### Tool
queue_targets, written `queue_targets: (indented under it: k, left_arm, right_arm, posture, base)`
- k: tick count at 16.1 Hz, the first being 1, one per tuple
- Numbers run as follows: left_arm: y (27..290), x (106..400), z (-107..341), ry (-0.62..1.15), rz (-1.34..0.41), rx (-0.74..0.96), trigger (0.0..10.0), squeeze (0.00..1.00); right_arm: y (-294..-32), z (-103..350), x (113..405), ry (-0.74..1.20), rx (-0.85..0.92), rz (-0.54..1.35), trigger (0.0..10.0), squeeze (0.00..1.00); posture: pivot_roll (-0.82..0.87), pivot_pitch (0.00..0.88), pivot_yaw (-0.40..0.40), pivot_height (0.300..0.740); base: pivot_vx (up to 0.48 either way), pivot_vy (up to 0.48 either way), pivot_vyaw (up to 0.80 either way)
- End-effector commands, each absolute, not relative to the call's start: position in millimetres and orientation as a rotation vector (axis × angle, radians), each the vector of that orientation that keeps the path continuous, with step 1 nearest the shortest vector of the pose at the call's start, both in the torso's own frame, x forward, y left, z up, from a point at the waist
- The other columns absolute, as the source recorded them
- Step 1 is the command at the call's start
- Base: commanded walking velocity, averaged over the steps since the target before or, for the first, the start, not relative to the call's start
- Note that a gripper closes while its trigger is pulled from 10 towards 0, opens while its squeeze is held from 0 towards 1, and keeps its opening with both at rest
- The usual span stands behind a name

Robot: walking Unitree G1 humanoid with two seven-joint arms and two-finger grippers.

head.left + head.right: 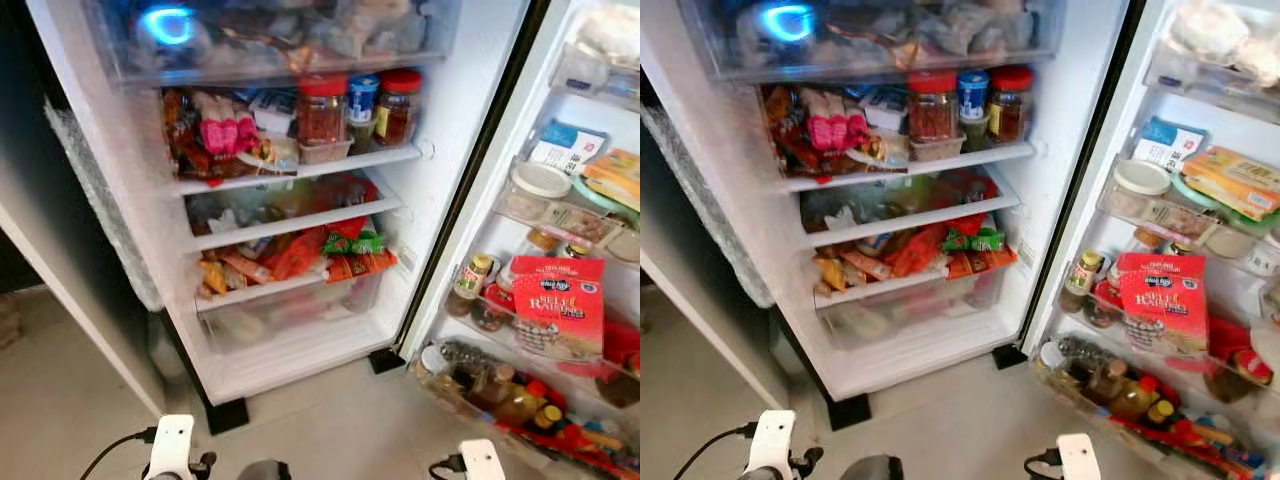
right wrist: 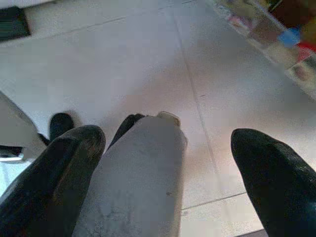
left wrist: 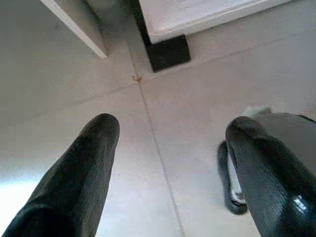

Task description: Restocking fridge

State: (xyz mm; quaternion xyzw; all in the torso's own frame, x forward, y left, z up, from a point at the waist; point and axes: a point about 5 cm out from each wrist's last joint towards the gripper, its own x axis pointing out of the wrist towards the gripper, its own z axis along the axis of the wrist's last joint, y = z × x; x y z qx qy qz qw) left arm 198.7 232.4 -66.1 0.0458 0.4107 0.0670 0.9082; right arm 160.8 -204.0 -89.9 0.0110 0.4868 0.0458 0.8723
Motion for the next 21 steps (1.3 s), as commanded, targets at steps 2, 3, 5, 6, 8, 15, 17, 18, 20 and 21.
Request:
queue_targets:
  k: [2,3,5,6,8,15,17,18,20,21]
  left_arm:
    - [229,194,-70,0.877,0.137,0.080,10.0,0.00]
    - [229,194,-70,0.881,0.135,0.081,10.0,0.00]
    - [229,193,-71,0.886,0.129,0.081,10.0,0.00]
    - [229,194,-71,0.887,0.126,0.081,10.0,0.00]
    - [228,194,-70,0.887,0.122,0.081,10.0,0.00]
    - [220,191,-73,0.882,0.089,0.088,10.0,0.00]
    - [219,190,-74,0.880,0.089,0.081,10.0,0.00]
    - [218,189,-74,0.881,0.089,0.081,10.0,0.00]
    - [217,186,-76,0.892,0.086,0.078,10.0,0.00]
    - [216,185,-77,0.893,0.087,0.078,10.0,0.00]
  right_arm:
    - [-208,-92,154,1.039,0.022,0.086,10.0,0.00]
    - [-208,-92,153,1.040,0.021,0.086,10.0,0.00]
    - [-208,-93,153,1.042,0.021,0.085,10.0,0.00]
    - [-208,-93,153,1.043,0.020,0.085,10.0,0.00]
    - [-208,-93,151,1.045,0.019,0.086,10.0,0.00]
    - [-208,-93,151,1.035,0.023,0.066,10.0,0.00]
    - [-207,-93,151,1.037,0.035,0.076,10.0,0.00]
    - [-207,-93,152,1.038,0.033,0.074,10.0,0.00]
    - [-208,-93,152,1.037,0.040,0.063,10.0,0.00]
    - [-208,-93,152,1.038,0.041,0.062,10.0,0.00]
  posture:
    - [0.03,0.000,-0.033,0.651]
    - [0.03,0.000,-0.032,0.651]
    - [0.02,0.000,-0.031,0.651]
    - [0.02,0.000,-0.031,0.651]
    - [0.02,0.000,-0.030,0.651]
    - [0.02,0.000,-0.032,0.680]
    - [0.02,0.000,-0.035,0.705]
    - [0.02,0.000,-0.037,0.710]
    - [0.03,0.000,-0.040,0.740]
    - [0.03,0.000,-0.040,0.740]
  base:
    - [0.000,0.339,0.00]
    - [0.000,0.334,0.00]
    - [0.000,0.337,0.00]
    - [0.000,0.341,0.00]
    - [0.000,0.337,0.00]
    - [0.000,0.177,0.00]
    - [0.000,0.000,0.00]
    - [0.000,0.000,0.00]
    - [0.000,0.000,0.00]
    - [0.000,0.000,0.00]
